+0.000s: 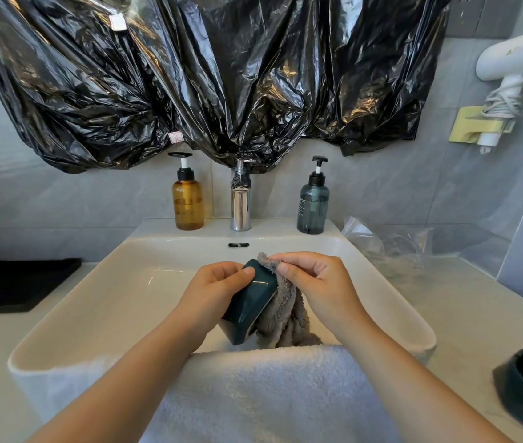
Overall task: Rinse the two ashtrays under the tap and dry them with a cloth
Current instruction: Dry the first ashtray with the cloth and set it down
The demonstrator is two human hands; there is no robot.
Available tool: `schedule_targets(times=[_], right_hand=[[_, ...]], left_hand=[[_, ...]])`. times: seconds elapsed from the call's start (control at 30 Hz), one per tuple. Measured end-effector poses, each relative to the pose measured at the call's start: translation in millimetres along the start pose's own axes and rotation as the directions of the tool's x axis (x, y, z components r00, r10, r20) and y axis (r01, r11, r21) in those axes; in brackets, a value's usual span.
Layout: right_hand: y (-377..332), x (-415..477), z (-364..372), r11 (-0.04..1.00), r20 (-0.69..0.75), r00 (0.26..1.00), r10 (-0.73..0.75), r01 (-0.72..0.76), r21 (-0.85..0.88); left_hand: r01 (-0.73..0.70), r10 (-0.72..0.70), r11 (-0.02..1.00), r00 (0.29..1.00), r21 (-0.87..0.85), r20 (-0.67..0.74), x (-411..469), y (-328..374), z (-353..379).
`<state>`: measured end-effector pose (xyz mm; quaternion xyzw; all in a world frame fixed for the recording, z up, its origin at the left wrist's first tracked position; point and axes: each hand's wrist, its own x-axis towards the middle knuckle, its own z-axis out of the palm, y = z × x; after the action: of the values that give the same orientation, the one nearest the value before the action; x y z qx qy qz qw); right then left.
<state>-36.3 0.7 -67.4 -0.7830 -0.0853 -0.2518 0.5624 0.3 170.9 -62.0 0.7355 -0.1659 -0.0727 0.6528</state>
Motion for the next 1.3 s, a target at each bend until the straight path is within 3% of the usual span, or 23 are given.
schedule_targets(times=[0.3,0.37,0.47,0.53,0.7,0.87,0.97,1.13,1.3], right_hand=[[5.4,1.0,-7.0,1.0,-0.345,0.939,0.017,-0.007,0.03],[1.9,0.4,-7.5,0.999,-0.303,0.953,-0.004,0.02,0.051],[-4.7,-2.1,-2.1,0.999,-0.063,0.997,-0.047,0.048,0.014],[-3.1,-1.8,1.9,0.997,0.018,0.999,-0.048,0.049,-0.061],[2.4,1.8,2.7,0.988,0.058,0.998,0.037,-0.028,-0.151],[-0.5,5.8,-0.1,0.952,0.08,0.957,0.278,-0.286,0.106],[-0.6,4.6,-0.5,0.952,0.121,0.963,0.24,-0.258,0.165],[-0.6,0.6,4.5,0.991,0.192,0.974,0.124,-0.13,0.023],[4.4,4.0,3.4,0.992,0.125,0.984,0.129,-0.129,-0.013]], left_hand=[[-0.024,0.023,0.999,0.999,0.038,0.026,4.6,-5.4,0.4],[-0.038,0.036,0.998,0.998,0.052,0.05,4.0,-5.7,1.0],[-0.058,0.053,0.995,0.997,0.079,0.063,3.1,-5.6,1.4],[-0.063,0.057,0.994,0.996,0.094,0.069,3.3,-5.2,1.4],[-0.083,0.072,0.989,0.993,0.125,0.089,1.9,-5.5,2.0],[-0.124,0.122,0.992,0.991,0.032,0.053,0.6,-2.2,-0.3],[-0.085,0.086,0.996,0.996,-0.028,0.035,0.1,1.7,1.4],[0.032,-0.028,0.999,0.997,-0.044,0.074,0.7,1.7,5.2],[0.01,-0.01,1.0,0.998,0.003,0.057,-0.1,0.9,4.5]])
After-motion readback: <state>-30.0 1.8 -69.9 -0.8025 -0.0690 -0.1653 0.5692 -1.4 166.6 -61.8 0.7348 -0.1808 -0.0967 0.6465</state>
